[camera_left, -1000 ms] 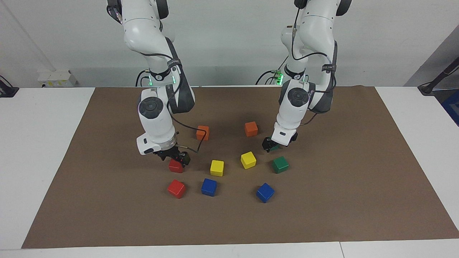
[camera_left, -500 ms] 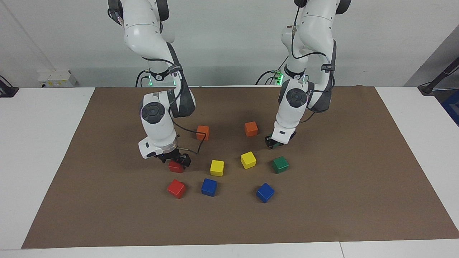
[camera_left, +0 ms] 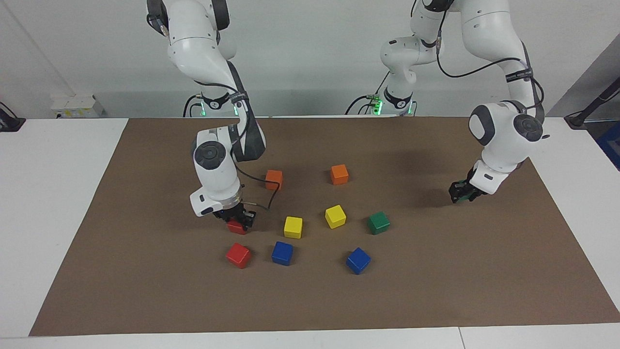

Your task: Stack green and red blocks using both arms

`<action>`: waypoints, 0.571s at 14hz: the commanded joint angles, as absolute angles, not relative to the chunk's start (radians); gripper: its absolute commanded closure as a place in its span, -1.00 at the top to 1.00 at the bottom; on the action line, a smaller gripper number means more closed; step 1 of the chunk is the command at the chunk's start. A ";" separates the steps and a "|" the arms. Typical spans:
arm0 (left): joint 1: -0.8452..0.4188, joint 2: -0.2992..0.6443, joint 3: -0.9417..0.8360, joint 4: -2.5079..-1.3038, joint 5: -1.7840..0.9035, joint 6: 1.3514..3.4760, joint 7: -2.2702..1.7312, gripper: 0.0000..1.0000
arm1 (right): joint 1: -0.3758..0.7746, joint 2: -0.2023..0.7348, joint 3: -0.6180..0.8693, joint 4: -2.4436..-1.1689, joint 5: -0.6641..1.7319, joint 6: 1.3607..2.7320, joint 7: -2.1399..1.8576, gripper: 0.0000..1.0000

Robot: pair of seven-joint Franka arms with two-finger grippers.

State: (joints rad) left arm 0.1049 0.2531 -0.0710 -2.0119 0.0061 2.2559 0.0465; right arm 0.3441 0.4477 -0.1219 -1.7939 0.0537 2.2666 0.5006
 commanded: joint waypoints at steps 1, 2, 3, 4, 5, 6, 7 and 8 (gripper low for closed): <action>0.095 0.308 -0.074 -2.000 0.005 2.319 0.116 -1.00 | 0.280 0.346 -0.126 -1.804 0.057 2.162 0.300 -1.00; 0.094 0.319 -0.074 -1.999 0.005 2.325 0.152 -1.00 | 0.238 0.294 -0.126 -1.812 0.055 2.108 0.213 -1.00; 0.092 0.325 -0.074 -2.000 0.005 2.330 0.172 -1.00 | 0.197 0.250 -0.127 -1.834 0.054 2.061 0.128 -1.00; 0.092 0.327 -0.074 -2.002 0.003 2.339 0.172 -1.00 | 0.151 0.215 -0.127 -1.857 0.052 2.046 0.048 -1.00; 0.094 0.327 -0.074 -2.003 0.003 2.341 0.173 -1.00 | 0.094 0.190 -0.126 -1.887 0.052 2.048 -0.041 -1.00; 0.095 0.327 -0.074 -2.008 0.003 2.344 0.173 -0.58 | 0.048 0.183 -0.126 -1.913 0.052 2.069 -0.117 -1.00; 0.098 0.324 -0.074 -2.023 0.002 2.368 0.164 0.98 | 0.016 0.175 -0.126 -1.943 0.052 2.110 -0.171 -1.00; 0.100 0.321 -0.074 -2.029 0.002 2.365 0.169 1.00 | -0.001 0.167 -0.126 -1.980 0.052 2.167 -0.196 -1.00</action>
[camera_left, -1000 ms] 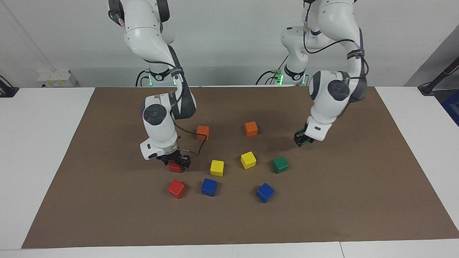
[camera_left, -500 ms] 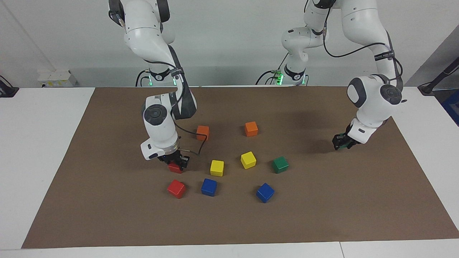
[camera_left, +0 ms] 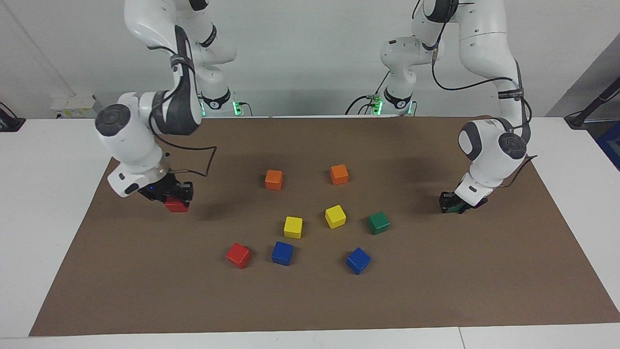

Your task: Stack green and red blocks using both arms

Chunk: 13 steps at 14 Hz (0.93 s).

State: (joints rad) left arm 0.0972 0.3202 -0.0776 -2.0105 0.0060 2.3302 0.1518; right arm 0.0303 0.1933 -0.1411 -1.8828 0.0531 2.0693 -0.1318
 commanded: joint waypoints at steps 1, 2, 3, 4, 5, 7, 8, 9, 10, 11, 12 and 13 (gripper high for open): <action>0.097 0.316 -0.074 -2.025 0.002 2.353 0.163 1.00 | -0.015 0.169 -0.126 -2.011 0.052 2.228 -0.202 -1.00; 0.086 0.311 -0.071 -2.007 0.000 2.318 0.155 1.00 | -0.017 0.179 -0.126 -2.029 0.052 2.264 -0.201 -1.00; 0.081 0.311 -0.072 -1.949 0.000 2.256 0.138 1.00 | -0.017 0.199 -0.126 -2.031 0.052 2.290 -0.199 -1.00; 0.071 0.321 -0.075 -1.872 0.000 2.188 0.103 1.00 | -0.020 0.227 -0.127 -2.028 0.051 2.321 -0.202 -1.00; 0.010 0.334 -0.075 -1.812 -0.002 2.166 0.000 1.00 | -0.024 0.250 -0.127 -2.028 0.051 2.347 -0.201 -1.00; -0.084 0.376 -0.075 -1.740 -0.002 2.189 -0.215 1.00 | -0.025 0.282 -0.127 -2.022 0.051 2.362 -0.196 -1.00; -0.133 0.402 -0.074 -1.688 -0.003 2.175 -0.283 1.00 | -0.029 0.294 -0.127 -2.020 0.051 2.365 -0.195 -1.00; -0.170 0.423 -0.072 -1.649 -0.003 2.168 -0.354 1.00 | -0.031 0.305 -0.127 -2.019 0.052 2.367 -0.192 -1.00; -0.202 0.452 -0.072 -1.635 0.001 2.175 -0.432 1.00 | -0.029 0.311 -0.127 -2.019 0.052 2.390 -0.189 -1.00; -0.240 0.471 -0.071 -1.635 0.006 2.183 -0.483 1.00 | -0.029 0.313 -0.127 -2.019 0.052 2.393 -0.189 -1.00; -0.254 0.472 -0.069 -1.643 0.035 2.204 -0.500 1.00 | -0.029 0.313 -0.127 -2.019 0.052 2.391 -0.189 -0.63; -0.255 0.472 -0.069 -1.652 0.046 2.216 -0.503 1.00 | -0.031 0.313 -0.127 -2.011 0.052 2.382 -0.189 0.98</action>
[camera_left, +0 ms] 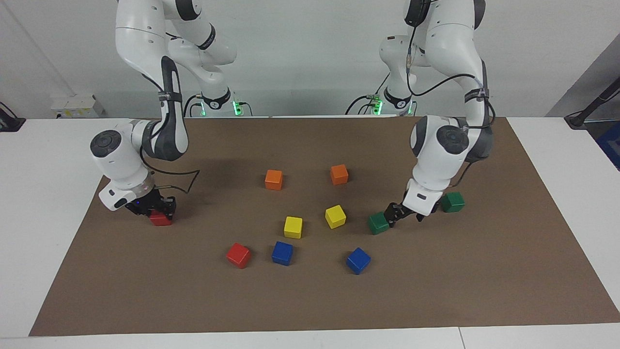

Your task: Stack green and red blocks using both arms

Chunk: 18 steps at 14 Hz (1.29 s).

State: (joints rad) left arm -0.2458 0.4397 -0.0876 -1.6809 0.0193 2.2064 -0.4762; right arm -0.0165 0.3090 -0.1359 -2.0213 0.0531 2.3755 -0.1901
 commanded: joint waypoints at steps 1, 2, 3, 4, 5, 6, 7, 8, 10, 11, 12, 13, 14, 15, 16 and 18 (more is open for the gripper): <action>-0.259 0.472 -0.069 -1.654 0.046 2.218 -0.524 1.00 | -0.029 0.310 -0.129 -1.999 0.052 2.364 -0.189 1.00; -0.262 0.472 -0.069 -1.654 0.045 2.221 -0.563 1.00 | -0.029 0.308 -0.129 -1.976 0.051 2.329 -0.189 1.00; -0.267 0.472 -0.071 -1.654 0.049 2.235 -0.602 1.00 | -0.026 0.307 -0.130 -1.942 0.048 2.280 -0.189 1.00; -0.267 0.474 -0.071 -1.657 0.051 2.249 -0.624 1.00 | -0.023 0.305 -0.130 -1.900 0.031 2.223 -0.187 1.00; -0.268 0.474 -0.071 -1.672 0.051 2.264 -0.630 1.00 | -0.015 0.304 -0.130 -1.843 0.014 2.159 -0.181 1.00; -0.285 0.474 -0.071 -1.698 0.051 2.293 -0.650 1.00 | -0.008 0.308 -0.129 -1.771 -0.004 2.087 -0.142 1.00; -0.296 0.472 -0.069 -1.722 0.051 2.307 -0.673 1.00 | 0.009 0.322 -0.127 -1.700 -0.033 2.029 -0.089 1.00; -0.302 0.472 -0.069 -1.739 0.051 2.316 -0.681 1.00 | 0.041 0.351 -0.126 -1.631 -0.053 1.984 -0.037 1.00; -0.310 0.465 -0.069 -1.791 0.051 2.373 -0.681 1.00 | 0.110 0.385 -0.124 -1.557 -0.045 1.965 0.087 1.00; -0.311 0.457 -0.069 -1.824 0.051 2.405 -0.683 1.00 | 0.150 0.400 -0.123 -1.543 -0.041 1.965 0.172 1.00; -0.313 0.453 -0.069 -1.857 0.051 2.436 -0.683 1.00 | 0.179 0.426 -0.123 -1.510 -0.040 1.962 0.269 1.00; -0.324 0.446 -0.069 -1.873 0.051 2.453 -0.686 0.79 | 0.198 0.464 -0.120 -1.468 -0.038 1.960 0.352 1.00; -0.325 0.445 -0.069 -1.871 0.051 2.442 -0.722 -0.41 | 0.212 0.503 -0.114 -1.433 -0.034 1.963 0.420 1.00; -0.325 0.445 -0.069 -1.867 0.051 2.427 -0.770 -0.99 | 0.228 0.547 -0.107 -1.384 -0.023 1.963 0.473 1.00; -0.324 0.443 -0.069 -1.846 0.051 2.366 -0.769 -1.00 | 0.248 0.592 -0.107 -1.321 -0.020 1.960 0.521 1.00; -0.313 0.448 -0.071 -1.725 0.066 2.155 -0.752 -1.00 | 0.265 0.661 -0.092 -1.234 -0.009 1.957 0.609 1.00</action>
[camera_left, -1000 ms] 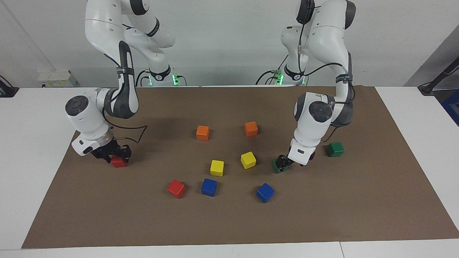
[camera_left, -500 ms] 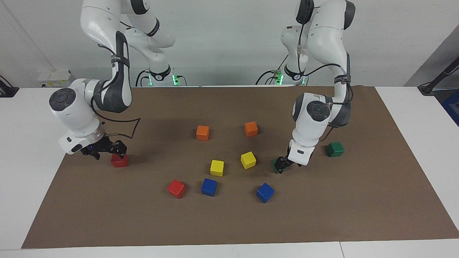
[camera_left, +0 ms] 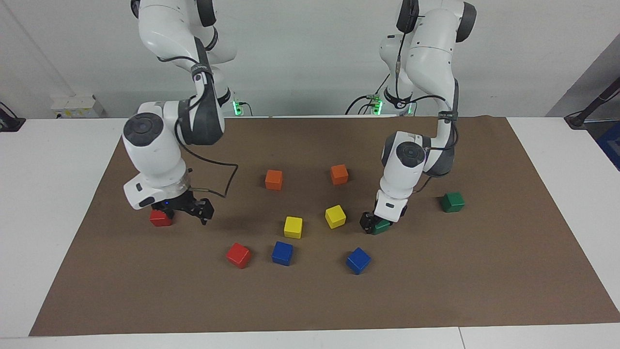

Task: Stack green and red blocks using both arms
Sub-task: 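Grasp another green block with the left gripper while the right gripper grasps red, then carry green onto green with the left gripper while the right gripper carries red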

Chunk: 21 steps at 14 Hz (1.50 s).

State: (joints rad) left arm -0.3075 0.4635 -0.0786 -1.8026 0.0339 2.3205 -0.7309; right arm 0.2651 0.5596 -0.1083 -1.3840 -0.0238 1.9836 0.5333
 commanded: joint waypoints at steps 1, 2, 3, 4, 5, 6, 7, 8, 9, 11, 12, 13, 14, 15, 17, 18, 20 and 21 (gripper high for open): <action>-0.310 0.437 -0.069 -1.698 0.071 2.093 -0.727 -1.00 | 0.267 0.707 -0.083 -1.177 -0.009 1.959 0.648 1.00; -0.292 0.395 -0.069 -1.703 0.071 2.060 -0.691 -1.00 | 0.278 0.744 -0.083 -1.136 -0.009 1.970 0.681 1.00; -0.246 0.352 -0.071 -1.715 0.069 2.033 -0.633 -1.00 | 0.279 0.765 -0.080 -1.123 -0.009 1.982 0.695 1.00; -0.206 0.316 -0.071 -1.724 0.069 1.990 -0.552 -1.00 | 0.282 0.778 -0.078 -1.123 -0.009 2.002 0.710 1.00; -0.152 0.287 -0.071 -1.732 0.069 1.950 -0.423 -1.00 | 0.287 0.790 -0.078 -1.124 -0.009 2.014 0.722 1.00; -0.094 0.272 -0.071 -1.736 0.068 1.921 -0.284 -1.00 | 0.287 0.795 -0.078 -1.135 -0.008 2.034 0.727 1.00; -0.050 0.267 -0.071 -1.740 0.069 1.914 -0.177 -1.00 | 0.284 0.792 -0.078 -1.147 -0.008 2.078 0.726 1.00; -0.007 0.262 -0.069 -1.759 0.068 1.925 -0.084 -1.00 | 0.284 0.785 -0.078 -1.178 -0.006 2.103 0.726 1.00; 0.044 0.252 -0.071 -1.788 0.067 1.948 0.025 -1.00 | 0.284 0.784 -0.078 -1.204 -0.009 2.118 0.724 1.00; 0.104 0.233 -0.071 -1.857 0.063 2.026 0.199 -1.00 | 0.285 0.784 -0.077 -1.216 -0.005 2.126 0.726 1.00; 0.110 0.230 -0.071 -1.882 0.063 2.057 0.222 -1.00 | 0.288 0.781 -0.077 -1.247 -0.003 2.158 0.726 1.00; 0.109 0.232 -0.071 -1.902 0.063 2.083 0.222 -1.00 | 0.288 0.772 -0.077 -1.294 -0.003 2.196 0.726 1.00; 0.107 0.229 -0.071 -1.916 0.058 2.098 0.215 -1.00 | 0.288 0.762 -0.077 -1.322 -0.006 2.219 0.726 1.00; 0.110 0.229 -0.071 -1.919 0.042 2.097 0.212 -1.00 | 0.288 0.761 -0.077 -1.327 -0.006 2.220 0.719 1.00; 0.112 0.229 -0.071 -1.919 -0.012 2.102 0.209 -1.00 | 0.287 0.759 -0.077 -1.328 -0.006 2.215 0.713 0.02; 0.112 0.229 -0.071 -1.919 -0.015 2.103 0.206 -1.00 | 0.287 0.759 -0.077 -1.328 -0.006 2.206 0.713 -0.64; 0.106 0.227 -0.071 -1.921 -0.015 2.094 0.158 -1.00 | 0.287 0.756 -0.074 -1.325 -0.006 2.189 0.713 -1.00; 0.095 0.222 -0.071 -1.921 -0.015 2.089 0.109 -1.00 | 0.284 0.752 -0.074 -1.325 -0.008 2.187 0.704 -1.00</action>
State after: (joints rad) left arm 0.1113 0.2668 -0.0748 -1.8778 0.0015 2.0805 0.1720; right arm 0.2932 0.7854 -0.0844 -1.2913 -0.0186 2.1950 0.7114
